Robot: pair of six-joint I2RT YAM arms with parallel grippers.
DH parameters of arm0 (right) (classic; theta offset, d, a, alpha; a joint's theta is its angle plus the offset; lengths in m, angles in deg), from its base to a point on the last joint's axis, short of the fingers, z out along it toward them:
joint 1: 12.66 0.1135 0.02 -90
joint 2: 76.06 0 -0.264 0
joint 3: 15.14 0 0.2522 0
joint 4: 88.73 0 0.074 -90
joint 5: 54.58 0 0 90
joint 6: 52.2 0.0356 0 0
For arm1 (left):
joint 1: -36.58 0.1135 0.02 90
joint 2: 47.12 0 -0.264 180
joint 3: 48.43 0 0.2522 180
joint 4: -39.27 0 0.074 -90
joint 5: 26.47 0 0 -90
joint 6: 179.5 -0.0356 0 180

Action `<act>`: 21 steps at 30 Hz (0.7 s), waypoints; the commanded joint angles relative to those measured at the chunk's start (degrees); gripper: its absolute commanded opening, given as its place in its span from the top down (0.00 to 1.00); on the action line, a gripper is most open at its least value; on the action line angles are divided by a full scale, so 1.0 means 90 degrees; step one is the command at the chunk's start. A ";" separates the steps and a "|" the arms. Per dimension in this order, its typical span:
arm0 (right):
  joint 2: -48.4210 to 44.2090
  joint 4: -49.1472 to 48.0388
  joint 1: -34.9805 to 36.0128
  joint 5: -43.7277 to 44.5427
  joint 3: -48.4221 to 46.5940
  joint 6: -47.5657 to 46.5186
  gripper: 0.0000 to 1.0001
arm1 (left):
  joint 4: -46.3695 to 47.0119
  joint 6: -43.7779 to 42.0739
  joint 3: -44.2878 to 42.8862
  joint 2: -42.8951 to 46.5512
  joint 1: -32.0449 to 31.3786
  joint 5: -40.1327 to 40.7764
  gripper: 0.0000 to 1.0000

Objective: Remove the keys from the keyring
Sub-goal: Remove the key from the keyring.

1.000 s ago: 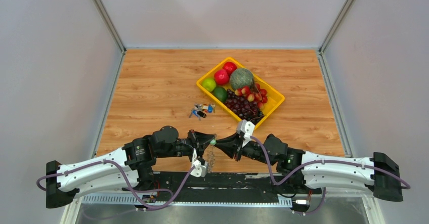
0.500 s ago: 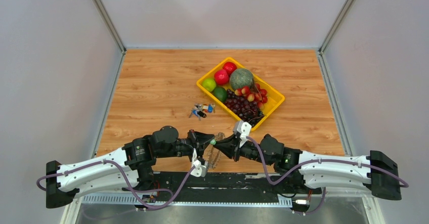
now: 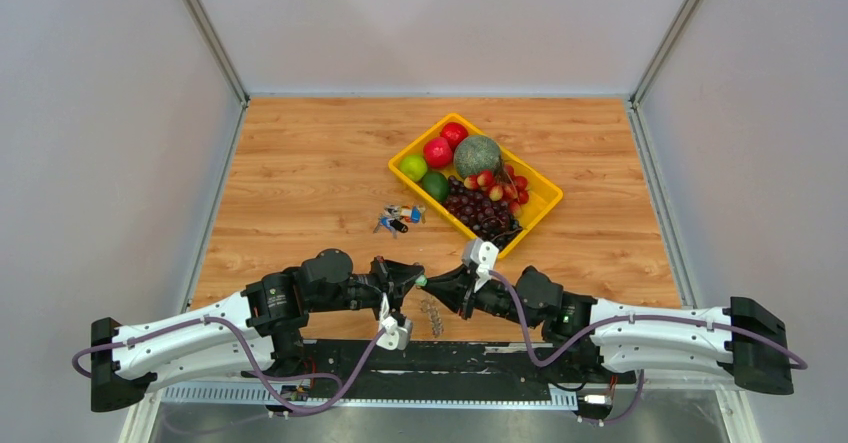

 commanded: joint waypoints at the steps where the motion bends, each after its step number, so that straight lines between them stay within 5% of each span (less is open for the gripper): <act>1: -0.0075 -0.0521 0.0070 0.0187 0.0063 -0.0050 0.90 | 0.0317 -0.0013 -0.0103 0.0027 -0.0014 -0.0156 1.00; 14: -0.0086 -0.1479 0.0226 0.0433 0.0523 -0.0178 1.00 | 0.0367 0.0082 -0.0109 0.0015 -0.0015 -0.0093 1.00; 21: -0.0292 -0.1086 0.0224 0.1059 0.0511 0.0953 1.00 | 0.0376 0.0062 -0.0100 0.0003 -0.0014 -0.0006 1.00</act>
